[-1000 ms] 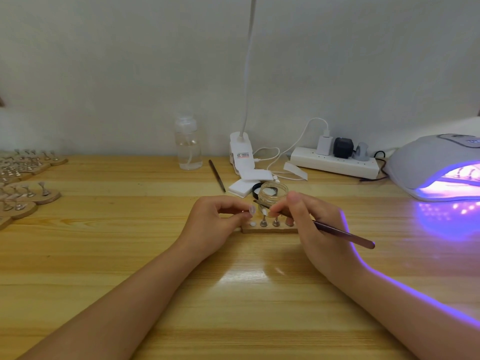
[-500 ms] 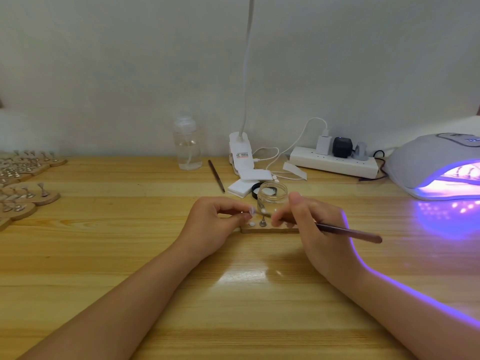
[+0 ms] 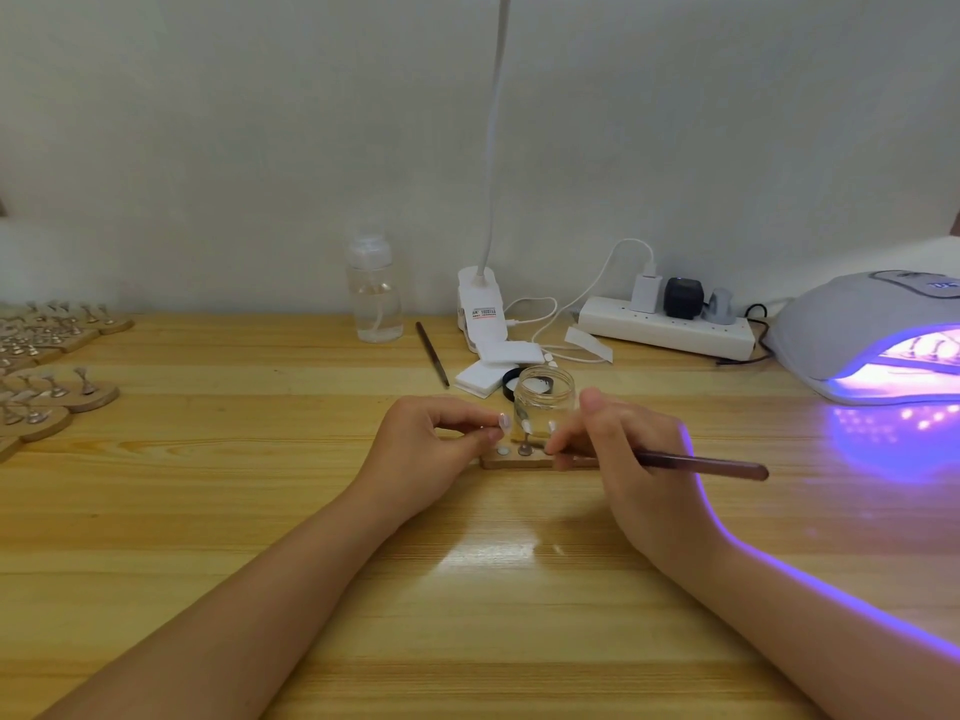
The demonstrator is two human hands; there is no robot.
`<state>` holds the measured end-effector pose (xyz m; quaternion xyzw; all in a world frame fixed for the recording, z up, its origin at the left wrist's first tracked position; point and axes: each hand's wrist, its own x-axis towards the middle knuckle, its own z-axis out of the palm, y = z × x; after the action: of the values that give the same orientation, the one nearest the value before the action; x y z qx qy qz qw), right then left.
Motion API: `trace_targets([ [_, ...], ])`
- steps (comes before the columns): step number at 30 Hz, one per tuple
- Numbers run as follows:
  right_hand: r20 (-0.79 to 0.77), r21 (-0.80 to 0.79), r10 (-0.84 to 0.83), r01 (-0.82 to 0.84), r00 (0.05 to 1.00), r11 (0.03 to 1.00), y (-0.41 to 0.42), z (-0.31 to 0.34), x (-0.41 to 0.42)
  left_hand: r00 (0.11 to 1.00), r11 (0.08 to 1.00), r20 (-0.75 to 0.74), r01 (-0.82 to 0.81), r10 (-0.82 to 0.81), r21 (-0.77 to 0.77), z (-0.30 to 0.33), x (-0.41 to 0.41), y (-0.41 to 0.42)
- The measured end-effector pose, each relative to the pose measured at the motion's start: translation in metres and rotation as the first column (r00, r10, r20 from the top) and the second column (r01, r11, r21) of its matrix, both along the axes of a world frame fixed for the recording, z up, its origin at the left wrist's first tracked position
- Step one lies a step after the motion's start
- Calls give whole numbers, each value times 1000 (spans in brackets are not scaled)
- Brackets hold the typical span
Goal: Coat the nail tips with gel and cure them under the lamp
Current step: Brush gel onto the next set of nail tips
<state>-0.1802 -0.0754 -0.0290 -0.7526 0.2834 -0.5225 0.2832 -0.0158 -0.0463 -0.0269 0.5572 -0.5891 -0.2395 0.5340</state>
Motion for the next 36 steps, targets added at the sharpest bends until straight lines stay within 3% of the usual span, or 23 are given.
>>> trace_targets([
  [3,-99,-57,-47,41,994,998,-1,1,1,1000,1000,17,-7,7,0,0,0,1],
  [6,-13,12,1,-1,1000,1000,0,0,0,1000,1000,29,-12,11,10,1,0,0],
  [10,-108,-85,-60,51,992,995,-2,0,0,999,999,43,-31,30,28,0,0,-1],
  [13,-34,-22,-26,26,999,999,-1,0,1,998,999,46,-35,34,32,0,0,0],
  [15,-7,-84,-40,39,999,996,0,0,0,998,998,51,-50,48,39,-1,1,-1],
  [17,-79,-145,-81,69,994,987,-1,2,1,997,997,62,-58,55,41,-1,1,-1],
  [21,-37,-52,-25,23,999,998,0,0,1,997,998,65,-50,47,39,-1,1,-1],
  [25,-83,-127,-69,58,994,990,-1,1,1,996,998,70,-57,54,41,0,0,-1],
  [29,-31,-22,-16,15,999,1000,0,-1,1,997,998,67,-53,50,38,0,0,0],
  [33,-100,-118,-62,50,993,992,-2,0,1,996,998,78,-53,51,34,0,0,-1],
  [36,-57,9,-6,6,998,1000,-1,-1,1,996,998,79,-52,49,32,1,0,0],
])
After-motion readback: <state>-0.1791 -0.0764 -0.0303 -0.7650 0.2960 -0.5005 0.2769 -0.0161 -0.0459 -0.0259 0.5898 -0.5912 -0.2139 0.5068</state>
